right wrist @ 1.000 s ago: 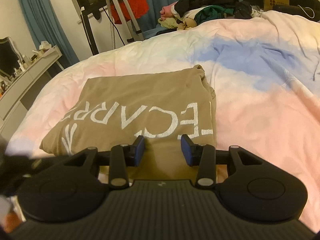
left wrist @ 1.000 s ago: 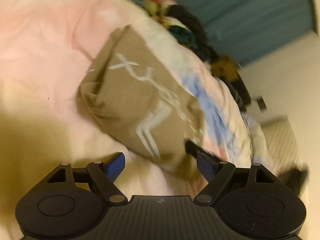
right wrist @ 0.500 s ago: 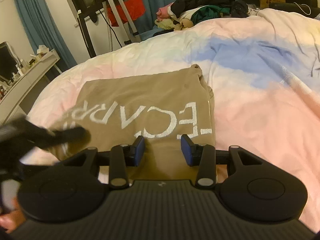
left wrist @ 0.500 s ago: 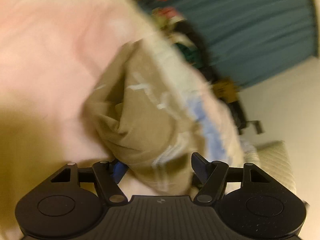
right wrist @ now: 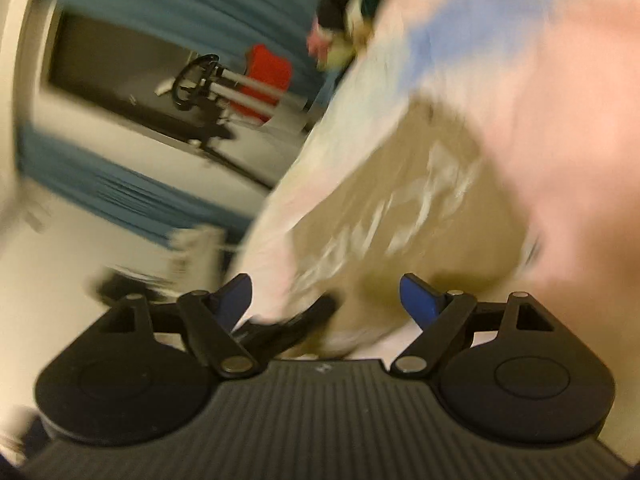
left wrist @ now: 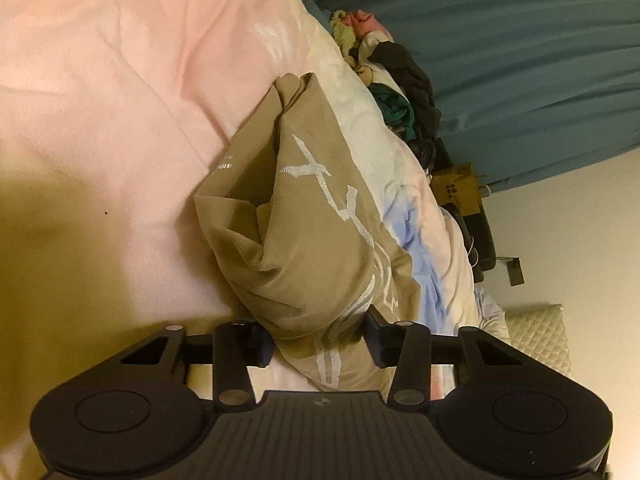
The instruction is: Fold clothes
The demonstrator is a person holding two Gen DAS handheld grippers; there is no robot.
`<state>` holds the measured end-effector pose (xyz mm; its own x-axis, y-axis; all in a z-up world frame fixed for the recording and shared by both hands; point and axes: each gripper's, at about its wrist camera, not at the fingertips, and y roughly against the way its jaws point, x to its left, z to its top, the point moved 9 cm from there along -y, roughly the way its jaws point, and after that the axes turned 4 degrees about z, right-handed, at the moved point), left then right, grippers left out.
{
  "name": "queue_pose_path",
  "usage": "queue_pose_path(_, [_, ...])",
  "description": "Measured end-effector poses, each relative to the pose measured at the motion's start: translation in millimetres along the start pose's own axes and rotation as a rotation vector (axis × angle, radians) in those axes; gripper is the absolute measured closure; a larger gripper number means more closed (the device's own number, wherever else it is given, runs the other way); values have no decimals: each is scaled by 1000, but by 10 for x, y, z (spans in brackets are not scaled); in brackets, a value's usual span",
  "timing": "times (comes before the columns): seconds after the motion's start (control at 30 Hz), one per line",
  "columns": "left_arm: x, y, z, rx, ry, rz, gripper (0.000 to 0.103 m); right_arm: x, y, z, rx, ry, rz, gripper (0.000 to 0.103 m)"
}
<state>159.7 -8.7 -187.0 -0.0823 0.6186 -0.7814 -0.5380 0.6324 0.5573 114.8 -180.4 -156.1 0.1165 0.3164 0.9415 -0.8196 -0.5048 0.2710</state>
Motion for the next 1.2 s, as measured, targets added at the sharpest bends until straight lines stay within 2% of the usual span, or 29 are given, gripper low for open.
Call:
queue_pose_path(0.1, [-30,66,13,-16,2,-23,70,-192,-180,-106,71,-146,29,19])
queue_pose_path(0.2, [-61,132,26,-33,4,-46,73,-362,-343,-134,89,-291,77,19])
queue_pose_path(0.3, [-91,199,40,-49,7,-69,75,-523,-384,-71,24,-385,75,21])
queue_pose_path(0.37, [-85,218,55,-52,19,-78,75,-620,-349,-3,-44,-402,44,23])
queue_pose_path(0.4, [-79,226,63,-53,25,-81,75,-667,-323,26,-76,-416,32,30])
queue_pose_path(0.43, [-74,233,71,-54,32,-85,75,-701,-305,50,-99,-429,29,32])
queue_pose_path(0.47, [-69,241,79,-55,39,-89,75,-717,-294,75,-118,-428,25,35])
queue_pose_path(0.53, [-61,243,86,-51,53,-95,75,-728,-277,130,-151,-381,-18,56])
queue_pose_path(0.63, [-95,169,63,-42,50,-92,75,-659,-244,161,-183,-307,-47,71])
queue_pose_path(0.7, [-126,182,62,-39,39,-92,75,-570,-179,183,-210,-254,-54,76])
queue_pose_path(0.83, [-337,308,33,-9,31,-138,75,-302,136,245,-254,-203,-36,78])
queue_pose_path(1.03, [-994,477,-138,99,19,-221,75,143,812,448,-316,-181,8,78])
queue_pose_path(1.13, [-1348,266,-225,199,59,-205,75,133,1161,698,-342,-241,15,78])
queue_pose_path(1.2, [-1609,22,-258,258,68,-172,75,103,1278,999,-365,-274,-4,78])
